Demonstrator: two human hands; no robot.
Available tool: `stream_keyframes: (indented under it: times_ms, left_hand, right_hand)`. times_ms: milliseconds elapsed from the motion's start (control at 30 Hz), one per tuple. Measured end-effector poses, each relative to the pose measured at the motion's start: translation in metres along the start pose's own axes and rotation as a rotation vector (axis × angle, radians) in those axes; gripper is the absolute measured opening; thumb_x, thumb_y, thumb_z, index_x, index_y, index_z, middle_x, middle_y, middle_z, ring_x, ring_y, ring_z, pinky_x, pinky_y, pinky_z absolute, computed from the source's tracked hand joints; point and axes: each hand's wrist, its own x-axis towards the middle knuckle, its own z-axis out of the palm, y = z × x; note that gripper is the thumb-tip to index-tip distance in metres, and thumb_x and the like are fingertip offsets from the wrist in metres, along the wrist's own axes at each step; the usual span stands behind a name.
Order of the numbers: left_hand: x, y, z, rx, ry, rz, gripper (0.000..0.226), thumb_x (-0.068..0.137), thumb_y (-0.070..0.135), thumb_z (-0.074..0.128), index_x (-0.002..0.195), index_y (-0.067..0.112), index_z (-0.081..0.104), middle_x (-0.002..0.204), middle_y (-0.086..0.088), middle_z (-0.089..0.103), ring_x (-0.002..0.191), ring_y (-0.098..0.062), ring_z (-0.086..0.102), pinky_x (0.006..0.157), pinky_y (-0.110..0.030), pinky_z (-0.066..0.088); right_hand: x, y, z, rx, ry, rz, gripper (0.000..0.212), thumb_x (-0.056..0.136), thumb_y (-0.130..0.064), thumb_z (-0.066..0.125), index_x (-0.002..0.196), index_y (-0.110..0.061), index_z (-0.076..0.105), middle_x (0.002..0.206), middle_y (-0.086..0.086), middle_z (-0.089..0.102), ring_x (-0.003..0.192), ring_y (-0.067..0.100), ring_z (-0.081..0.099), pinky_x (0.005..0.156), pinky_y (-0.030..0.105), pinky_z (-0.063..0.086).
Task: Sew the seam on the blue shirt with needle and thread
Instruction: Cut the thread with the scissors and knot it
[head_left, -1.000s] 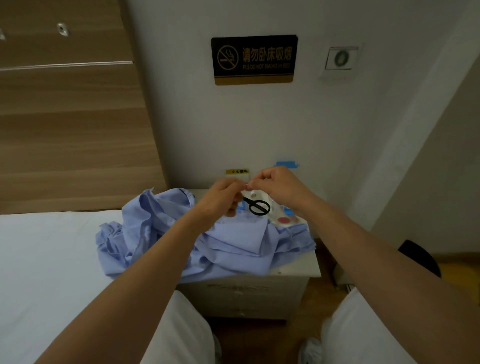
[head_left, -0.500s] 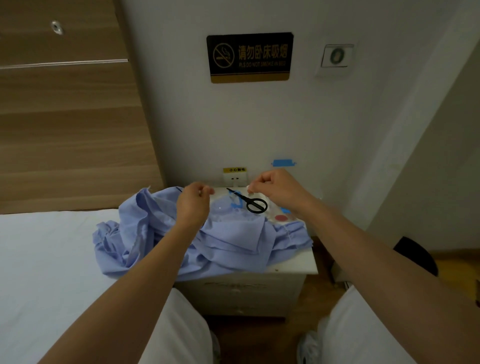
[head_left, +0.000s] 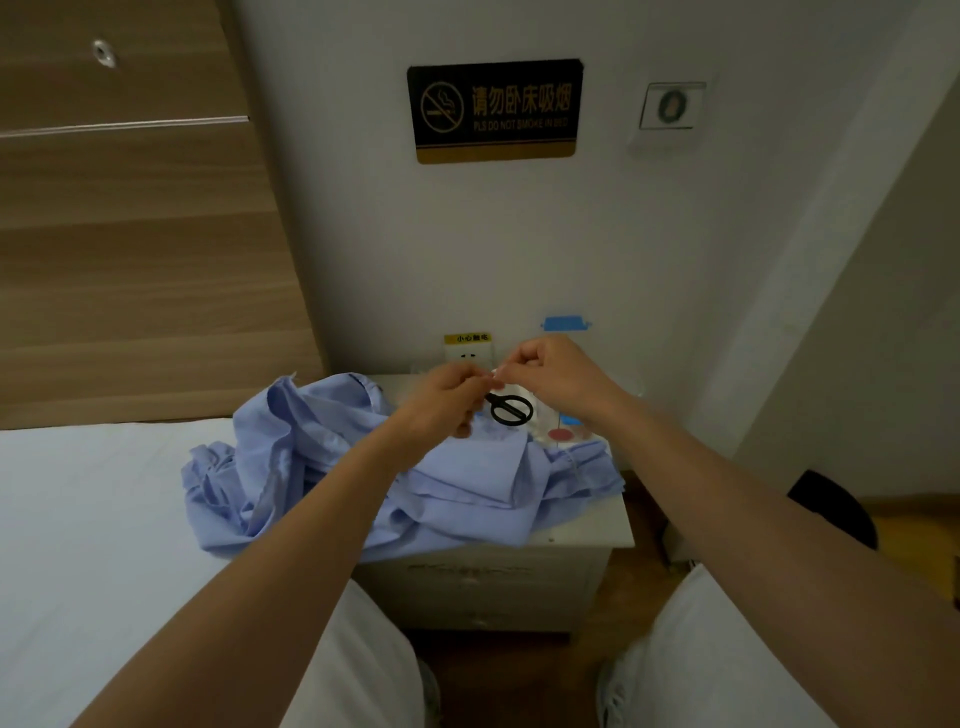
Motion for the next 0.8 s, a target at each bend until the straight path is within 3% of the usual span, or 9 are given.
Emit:
stream_keyframes:
  times_ms: [67, 133, 267, 367, 500, 633, 700, 800]
  left_hand:
    - [0.002, 0.000, 0.001, 0.156, 0.062, 0.008, 0.019, 0.096, 0.011, 0.049, 0.083, 0.002, 0.060, 0.052, -0.002, 0.038, 0.040, -0.009, 0.033, 0.046, -0.026, 0.028]
    - [0.004, -0.002, 0.001, 0.197, 0.160, 0.029, 0.022, 0.095, 0.009, 0.049, 0.074, 0.008, 0.057, 0.053, -0.002, 0.038, 0.045, -0.012, 0.031, 0.047, -0.026, 0.025]
    - [0.008, -0.011, -0.012, 0.160, 0.414, -0.015, 0.019, 0.098, 0.011, 0.042, 0.084, 0.004, 0.054, 0.058, -0.003, 0.041, 0.051, -0.016, 0.034, 0.048, -0.027, 0.027]
    - [0.005, -0.018, -0.016, 0.131, 0.485, -0.073, 0.021, 0.099, 0.013, 0.040, 0.087, 0.007, 0.055, 0.062, -0.001, 0.047, 0.054, -0.016, 0.039, 0.051, -0.028, 0.032]
    - [0.001, -0.023, -0.015, 0.110, 0.474, -0.099, 0.026, 0.100, 0.012, 0.037, 0.081, 0.016, 0.054, 0.058, -0.004, 0.044, 0.050, -0.017, 0.036, 0.047, -0.027, 0.029]
    - [-0.004, -0.021, -0.013, 0.047, 0.397, -0.117, 0.025, 0.100, 0.012, 0.038, 0.080, 0.016, 0.054, 0.056, -0.004, 0.037, 0.045, -0.015, 0.030, 0.041, -0.022, 0.026]
    - [-0.008, -0.018, -0.009, -0.004, 0.322, -0.122, 0.023, 0.100, 0.013, 0.042, 0.082, 0.014, 0.056, 0.054, -0.004, 0.034, 0.042, -0.014, 0.026, 0.039, -0.019, 0.022]
    - [-0.015, -0.012, -0.006, -0.031, 0.187, -0.046, 0.022, 0.100, 0.015, 0.047, 0.082, 0.010, 0.059, 0.048, -0.001, 0.032, 0.039, -0.013, 0.025, 0.040, -0.020, 0.023]
  right_hand:
    - [-0.001, 0.002, 0.001, -0.003, -0.013, -0.010, 0.013, 0.087, -0.016, 0.068, 0.075, -0.012, 0.067, 0.046, -0.014, 0.048, 0.037, -0.004, 0.042, 0.044, 0.007, 0.031]
    - [-0.001, 0.005, 0.002, -0.004, -0.028, -0.001, 0.011, 0.088, -0.017, 0.068, 0.078, -0.012, 0.067, 0.052, -0.007, 0.047, 0.037, -0.004, 0.041, 0.042, 0.008, 0.031]
    - [-0.002, 0.011, -0.001, 0.030, -0.048, 0.067, 0.015, 0.089, -0.018, 0.067, 0.075, -0.013, 0.066, 0.055, -0.005, 0.050, 0.038, 0.000, 0.041, 0.043, 0.017, 0.035]
    - [-0.007, 0.015, -0.006, 0.150, -0.080, 0.113, 0.011, 0.091, -0.014, 0.065, 0.082, -0.009, 0.067, 0.066, 0.002, 0.062, 0.052, 0.008, 0.057, 0.047, 0.017, 0.044]
    - [-0.010, 0.017, -0.010, 0.282, 0.036, 0.132, 0.015, 0.087, -0.018, 0.071, 0.087, -0.004, 0.069, 0.079, 0.009, 0.072, 0.062, 0.012, 0.066, 0.058, 0.022, 0.053]
    - [-0.014, 0.015, -0.013, 0.505, 0.156, 0.111, 0.019, 0.084, -0.014, 0.074, 0.093, 0.002, 0.068, 0.088, 0.014, 0.072, 0.069, 0.009, 0.069, 0.066, 0.018, 0.057]
    - [-0.015, 0.012, -0.012, 0.686, 0.148, 0.082, 0.008, 0.085, -0.010, 0.071, 0.085, -0.005, 0.064, 0.101, 0.018, 0.072, 0.085, 0.016, 0.070, 0.073, 0.021, 0.057]
    - [-0.017, 0.005, -0.013, 0.983, 0.124, 0.030, 0.017, 0.090, -0.002, 0.061, 0.078, -0.012, 0.054, 0.093, 0.010, 0.075, 0.088, 0.019, 0.072, 0.080, 0.029, 0.057]
